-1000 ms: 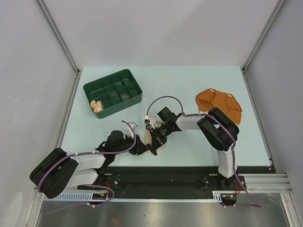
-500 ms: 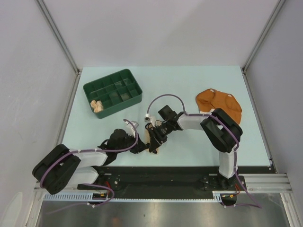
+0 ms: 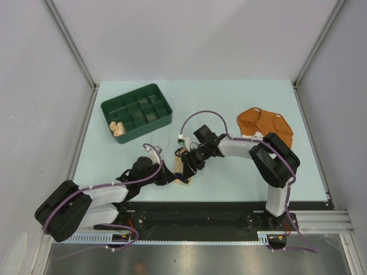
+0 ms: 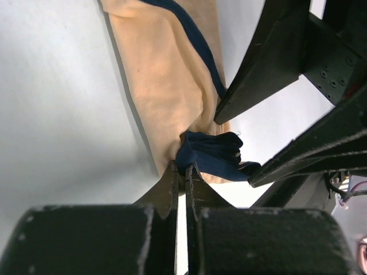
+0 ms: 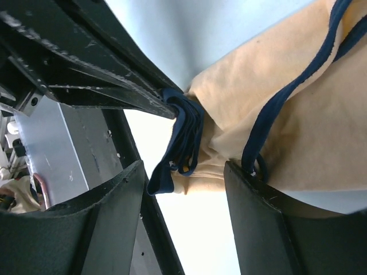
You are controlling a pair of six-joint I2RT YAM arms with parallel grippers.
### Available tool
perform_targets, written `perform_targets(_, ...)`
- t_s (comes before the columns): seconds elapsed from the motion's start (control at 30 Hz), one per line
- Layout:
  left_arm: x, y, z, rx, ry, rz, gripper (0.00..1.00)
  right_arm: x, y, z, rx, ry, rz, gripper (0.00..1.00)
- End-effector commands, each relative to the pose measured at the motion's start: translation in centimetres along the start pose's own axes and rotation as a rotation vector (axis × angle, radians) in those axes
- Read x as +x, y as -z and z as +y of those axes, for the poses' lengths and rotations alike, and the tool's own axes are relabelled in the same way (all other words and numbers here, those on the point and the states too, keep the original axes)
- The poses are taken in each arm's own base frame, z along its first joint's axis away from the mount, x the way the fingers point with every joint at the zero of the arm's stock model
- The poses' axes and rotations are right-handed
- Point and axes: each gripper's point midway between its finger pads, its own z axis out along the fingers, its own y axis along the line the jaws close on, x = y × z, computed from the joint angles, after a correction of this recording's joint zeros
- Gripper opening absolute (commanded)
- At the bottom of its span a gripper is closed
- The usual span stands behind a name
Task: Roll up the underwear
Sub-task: Roll the underwear to the center of the board.
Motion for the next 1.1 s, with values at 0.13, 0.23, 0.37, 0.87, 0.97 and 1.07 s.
perform_targets(0.13, -0.9, -0.2, 0.1, -0.03, 0.113, -0.028, 0.0, -0.5, -0.4, 1.3, -0.004, 0.062, -0.042, 0.62)
perform_targets(0.23, -1.0, -0.1, 0.4, -0.044, 0.146, -0.038, 0.0, -0.2, -0.6, 1.4, -0.004, 0.06, -0.038, 0.62)
perform_targets(0.37, -1.1, -0.3, 0.2, -0.035, 0.165, -0.037, 0.0, 0.3, -0.9, 1.3, 0.029, 0.055, -0.036, 0.59)
perform_targets(0.87, -2.7, 0.7, -0.8, -0.022, 0.138, -0.084, 0.35, 1.9, -1.6, -3.4, 0.201, -0.119, -0.021, 0.0)
perform_targets(0.97, -2.5, 0.7, -0.5, -0.032, 0.125, -0.074, 0.45, 2.3, -1.7, -4.1, 0.206, -0.158, -0.014, 0.0)
perform_targets(1.07, -2.3, 0.6, -0.4, -0.031, 0.12, -0.067, 0.55, 2.8, -1.8, -4.7, 0.205, -0.193, -0.003, 0.0)
